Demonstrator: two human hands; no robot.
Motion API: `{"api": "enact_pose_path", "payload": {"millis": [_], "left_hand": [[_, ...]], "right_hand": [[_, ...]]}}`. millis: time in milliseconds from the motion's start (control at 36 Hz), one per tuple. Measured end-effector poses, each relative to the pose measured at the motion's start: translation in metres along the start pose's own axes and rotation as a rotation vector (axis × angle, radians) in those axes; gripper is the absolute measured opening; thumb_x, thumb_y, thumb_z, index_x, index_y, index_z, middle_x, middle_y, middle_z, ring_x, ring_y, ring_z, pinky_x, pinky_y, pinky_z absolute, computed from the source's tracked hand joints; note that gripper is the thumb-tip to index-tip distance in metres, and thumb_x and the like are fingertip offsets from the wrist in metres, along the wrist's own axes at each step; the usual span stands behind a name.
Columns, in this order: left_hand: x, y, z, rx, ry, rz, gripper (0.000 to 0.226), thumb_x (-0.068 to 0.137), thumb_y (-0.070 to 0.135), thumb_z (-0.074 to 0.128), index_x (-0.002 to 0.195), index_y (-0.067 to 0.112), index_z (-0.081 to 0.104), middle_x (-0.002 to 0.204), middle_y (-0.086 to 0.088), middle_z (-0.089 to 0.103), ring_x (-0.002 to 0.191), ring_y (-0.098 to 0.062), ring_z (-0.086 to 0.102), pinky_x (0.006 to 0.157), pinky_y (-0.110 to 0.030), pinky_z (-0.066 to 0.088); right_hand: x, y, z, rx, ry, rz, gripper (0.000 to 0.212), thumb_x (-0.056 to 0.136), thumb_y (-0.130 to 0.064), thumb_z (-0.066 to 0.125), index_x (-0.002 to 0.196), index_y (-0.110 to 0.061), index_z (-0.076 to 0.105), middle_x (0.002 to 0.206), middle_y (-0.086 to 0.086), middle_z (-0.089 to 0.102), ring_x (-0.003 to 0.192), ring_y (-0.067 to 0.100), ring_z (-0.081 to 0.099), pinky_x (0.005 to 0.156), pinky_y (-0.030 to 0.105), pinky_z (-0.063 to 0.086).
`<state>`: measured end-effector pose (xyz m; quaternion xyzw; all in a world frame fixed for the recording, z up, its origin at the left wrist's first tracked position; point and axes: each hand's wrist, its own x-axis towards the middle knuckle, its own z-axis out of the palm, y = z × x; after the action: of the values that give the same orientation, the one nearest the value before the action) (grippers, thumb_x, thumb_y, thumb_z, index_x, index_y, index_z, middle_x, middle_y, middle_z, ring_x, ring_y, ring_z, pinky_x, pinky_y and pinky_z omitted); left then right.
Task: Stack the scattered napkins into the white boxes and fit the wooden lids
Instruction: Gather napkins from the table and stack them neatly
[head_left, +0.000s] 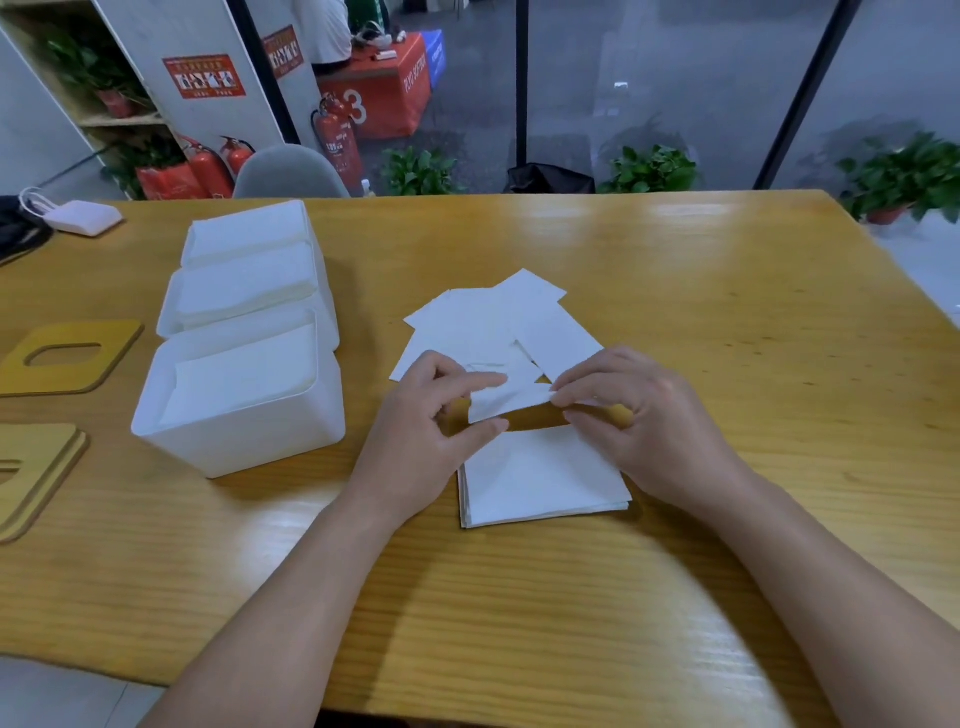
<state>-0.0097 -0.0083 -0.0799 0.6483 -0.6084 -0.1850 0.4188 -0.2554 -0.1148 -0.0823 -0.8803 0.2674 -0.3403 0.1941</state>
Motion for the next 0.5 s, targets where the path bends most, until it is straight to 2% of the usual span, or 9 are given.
{"api": "enact_pose_path", "payload": {"millis": [83,167,250,333,417,500], "left_hand": [[0.0006,-0.0002,0.0021,0.020,0.007,0.034,0.020,0.095,0.023,0.085,0.112,0.034,0.084,0.108,0.011,0.058,0.083,-0.015,0.058,0.073,-0.017,0.044],[0.0004,0.0010,0.0010,-0.043,0.024,0.017,0.013,0.099,0.020,0.080,0.104,0.030,0.086,0.107,0.011,0.065,0.083,-0.007,0.061,0.071,-0.015,0.044],[0.0006,0.0001,0.0008,-0.075,0.054,0.007,0.015,0.100,0.015,0.078,0.100,0.028,0.086,0.103,0.012,0.072,0.083,-0.013,0.065,0.068,-0.016,0.044],[0.0009,-0.0015,0.0017,-0.094,0.067,0.007,0.014,0.101,0.014,0.077,0.104,0.025,0.085,0.102,0.013,0.076,0.090,-0.018,0.069,0.068,-0.021,0.049],[0.0008,-0.0020,0.0033,-0.132,0.095,0.003,0.012,0.101,0.015,0.077,0.106,0.023,0.085,0.102,0.011,0.077,0.093,-0.020,0.070,0.071,-0.023,0.052],[0.0002,-0.0026,0.0023,-0.191,0.105,0.010,0.009,0.102,0.021,0.076,0.104,0.021,0.085,0.098,0.006,0.078,0.091,-0.022,0.069,0.076,-0.028,0.051]], "right_hand": [[-0.0004,-0.0036,0.0018,0.074,0.026,0.007,0.024,0.091,0.002,0.081,0.102,-0.018,0.083,0.108,-0.013,0.076,0.111,0.012,0.068,0.089,0.035,0.057],[-0.0009,-0.0031,0.0000,0.117,0.038,0.045,0.026,0.091,0.003,0.080,0.104,-0.020,0.080,0.106,-0.014,0.075,0.108,0.014,0.068,0.089,0.036,0.056],[-0.0015,-0.0058,-0.0013,0.161,0.039,0.130,0.031,0.092,-0.001,0.080,0.111,-0.025,0.075,0.105,-0.015,0.074,0.104,0.015,0.067,0.092,0.034,0.052],[-0.0012,-0.0073,-0.0018,0.194,0.061,0.167,0.037,0.093,-0.005,0.081,0.122,-0.027,0.071,0.107,-0.017,0.076,0.103,0.015,0.067,0.094,0.026,0.050],[-0.0013,-0.0047,-0.0016,0.156,0.086,0.203,0.024,0.096,-0.012,0.081,0.112,-0.029,0.077,0.107,-0.020,0.075,0.103,0.010,0.068,0.090,0.021,0.049],[-0.0009,-0.0083,-0.0027,0.212,0.127,0.228,0.011,0.100,-0.014,0.076,0.100,-0.024,0.079,0.102,-0.017,0.076,0.097,0.014,0.068,0.083,0.027,0.051]]}}
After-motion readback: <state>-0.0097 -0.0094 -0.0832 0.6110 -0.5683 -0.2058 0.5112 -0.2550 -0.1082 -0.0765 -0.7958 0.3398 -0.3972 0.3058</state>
